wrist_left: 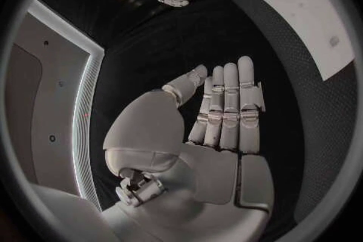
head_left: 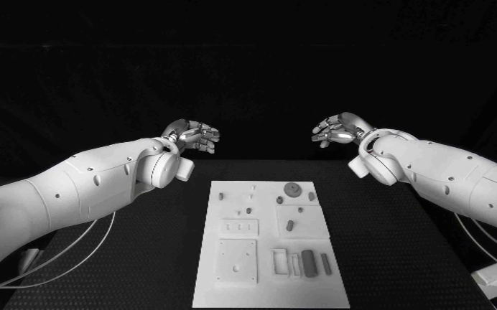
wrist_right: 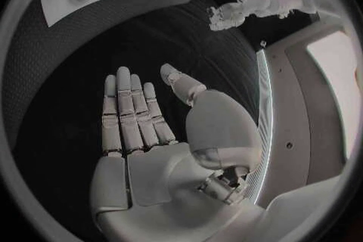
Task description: Assemble the parts on the task board
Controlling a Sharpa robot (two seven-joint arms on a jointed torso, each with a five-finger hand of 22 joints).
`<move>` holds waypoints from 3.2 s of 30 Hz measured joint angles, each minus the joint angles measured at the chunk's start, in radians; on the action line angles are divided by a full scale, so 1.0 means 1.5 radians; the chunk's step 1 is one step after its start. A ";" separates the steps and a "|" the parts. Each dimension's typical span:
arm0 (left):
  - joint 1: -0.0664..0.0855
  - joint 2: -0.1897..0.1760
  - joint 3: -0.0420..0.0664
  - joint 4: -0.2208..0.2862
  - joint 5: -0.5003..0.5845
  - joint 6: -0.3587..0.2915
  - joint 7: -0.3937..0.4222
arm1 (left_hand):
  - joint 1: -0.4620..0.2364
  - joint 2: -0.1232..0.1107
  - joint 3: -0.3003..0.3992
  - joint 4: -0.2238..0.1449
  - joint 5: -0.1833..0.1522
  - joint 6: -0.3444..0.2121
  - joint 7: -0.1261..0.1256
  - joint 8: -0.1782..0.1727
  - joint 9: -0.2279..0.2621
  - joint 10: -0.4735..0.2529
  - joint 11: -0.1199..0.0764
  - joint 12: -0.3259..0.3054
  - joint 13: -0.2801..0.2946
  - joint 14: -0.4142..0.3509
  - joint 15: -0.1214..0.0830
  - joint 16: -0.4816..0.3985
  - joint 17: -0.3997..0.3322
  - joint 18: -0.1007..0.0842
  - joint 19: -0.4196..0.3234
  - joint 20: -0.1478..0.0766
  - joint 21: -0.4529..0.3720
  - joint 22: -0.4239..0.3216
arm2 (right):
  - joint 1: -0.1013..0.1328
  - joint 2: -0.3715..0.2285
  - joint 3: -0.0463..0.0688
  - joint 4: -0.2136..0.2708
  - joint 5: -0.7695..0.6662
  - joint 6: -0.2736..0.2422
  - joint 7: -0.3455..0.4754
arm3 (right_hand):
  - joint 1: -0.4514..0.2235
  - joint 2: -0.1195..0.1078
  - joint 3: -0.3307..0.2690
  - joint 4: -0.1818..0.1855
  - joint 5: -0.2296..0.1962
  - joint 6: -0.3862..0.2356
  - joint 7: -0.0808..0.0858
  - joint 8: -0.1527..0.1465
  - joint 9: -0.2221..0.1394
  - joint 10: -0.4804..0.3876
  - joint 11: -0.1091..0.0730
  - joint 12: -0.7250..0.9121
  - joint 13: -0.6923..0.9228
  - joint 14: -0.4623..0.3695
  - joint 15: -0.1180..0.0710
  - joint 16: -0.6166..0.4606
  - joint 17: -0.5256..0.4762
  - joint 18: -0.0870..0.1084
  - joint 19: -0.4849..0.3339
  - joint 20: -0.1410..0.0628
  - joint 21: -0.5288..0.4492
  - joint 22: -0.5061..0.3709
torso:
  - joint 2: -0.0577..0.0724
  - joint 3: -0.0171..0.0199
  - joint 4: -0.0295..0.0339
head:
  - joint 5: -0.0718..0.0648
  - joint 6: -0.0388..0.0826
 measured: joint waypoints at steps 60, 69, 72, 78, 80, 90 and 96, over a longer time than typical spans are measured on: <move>-0.001 -0.072 0.001 0.166 -0.056 0.044 0.017 | -0.038 -0.027 -0.008 0.011 0.000 -0.022 0.019 -0.044 -0.009 -0.021 0.016 -0.041 0.014 -0.004 0.004 -0.003 0.037 -0.016 -0.010 -0.012 0.005 0.031 | -0.046 0.004 -0.027 0.119 -0.651 0.003 -0.096 | -0.008 -0.072 0.009 0.021 0.000 0.080 -0.020 -0.049 0.011 0.075 -0.031 -0.071 0.078 0.133 -0.058 0.148 0.158 -0.006 0.177 -0.079 0.142 0.000 | 0.106 -0.0144 0.0598 | -0.048 0.015; 0.000 -0.076 0.001 0.169 -0.056 0.045 0.016 | -0.043 -0.027 -0.007 0.015 0.000 -0.022 0.019 -0.044 -0.009 -0.021 0.016 -0.044 0.015 -0.004 0.004 -0.006 0.039 -0.016 -0.010 -0.012 0.005 0.033 | -0.051 0.008 -0.027 0.109 -0.657 0.003 -0.096 | 0.005 -0.059 0.012 0.008 0.000 0.090 -0.024 -0.049 0.011 0.075 -0.031 -0.076 0.068 0.136 -0.055 0.148 0.158 -0.001 0.177 -0.079 0.146 -0.001 | 0.111 -0.0145 0.0610 | -0.048 0.015; 0.000 -0.077 0.001 0.169 -0.056 0.046 0.016 | -0.043 -0.027 -0.008 0.016 0.000 -0.022 0.019 -0.044 -0.008 -0.021 0.016 -0.044 0.016 -0.004 0.004 -0.006 0.039 -0.016 -0.010 -0.012 0.005 0.033 | -0.052 0.008 -0.027 0.101 -0.659 0.003 -0.097 | 0.008 -0.056 0.014 0.006 0.000 0.090 -0.024 -0.049 0.011 0.075 -0.031 -0.079 0.067 0.136 -0.055 0.149 0.158 -0.001 0.177 -0.079 0.149 -0.001 | 0.112 -0.0144 0.0609 | -0.048 0.014; 0.000 -0.076 0.001 0.168 -0.056 0.047 0.015 | -0.046 -0.024 -0.007 0.018 0.000 -0.022 0.019 -0.047 -0.008 -0.021 0.016 -0.047 0.017 -0.004 0.004 -0.006 0.040 -0.016 -0.010 -0.012 0.005 0.035 | -0.052 0.009 -0.027 0.101 -0.661 0.003 -0.097 | 0.010 -0.054 0.012 0.004 0.000 0.092 -0.026 -0.049 0.011 0.075 -0.031 -0.079 0.066 0.136 -0.055 0.149 0.158 -0.001 0.177 -0.079 0.152 -0.001 | 0.115 -0.0144 0.0607 | -0.047 0.013; 0.000 -0.075 0.001 0.168 -0.055 0.047 0.015 | -0.047 -0.026 -0.009 0.020 0.000 -0.022 0.019 -0.047 -0.007 -0.023 0.018 -0.047 0.017 -0.004 0.004 -0.006 0.041 -0.016 -0.010 -0.012 0.005 0.035 | -0.052 0.009 -0.027 0.102 -0.661 0.003 -0.097 | 0.010 -0.054 0.012 0.004 0.000 0.092 -0.026 -0.049 0.011 0.075 -0.031 -0.079 0.065 0.136 -0.055 0.149 0.158 -0.001 0.177 -0.079 0.152 -0.001 | 0.116 -0.0146 0.0606 | -0.047 0.013; 0.000 -0.075 0.001 0.168 -0.055 0.049 0.014 | -0.049 -0.027 -0.007 0.022 0.000 -0.022 0.019 -0.047 -0.007 -0.023 0.018 -0.047 0.018 -0.004 0.004 -0.006 0.042 -0.016 -0.010 -0.012 0.005 0.035 | -0.052 0.012 -0.027 0.104 -0.660 0.003 -0.097 | 0.010 -0.054 0.012 0.004 0.000 0.095 -0.024 -0.052 0.011 0.083 -0.035 -0.079 0.063 0.139 -0.058 0.154 0.160 0.000 0.180 -0.082 0.161 0.000 | 0.118 -0.0145 0.0601 | -0.047 0.012; 0.000 -0.075 0.001 0.168 -0.055 0.051 0.013 | -0.049 -0.027 -0.007 0.022 0.000 -0.022 0.019 -0.047 -0.007 -0.023 0.018 -0.047 0.018 -0.004 0.004 -0.008 0.042 -0.016 -0.010 -0.012 0.005 0.036 | -0.051 0.019 -0.027 0.099 -0.660 0.002 -0.097 | 0.010 -0.054 0.012 0.004 0.000 0.100 -0.025 -0.052 0.011 0.089 -0.036 -0.078 0.062 0.139 -0.058 0.161 0.162 0.000 0.183 -0.083 0.167 0.000 | 0.120 -0.0145 0.0605 | -0.048 0.012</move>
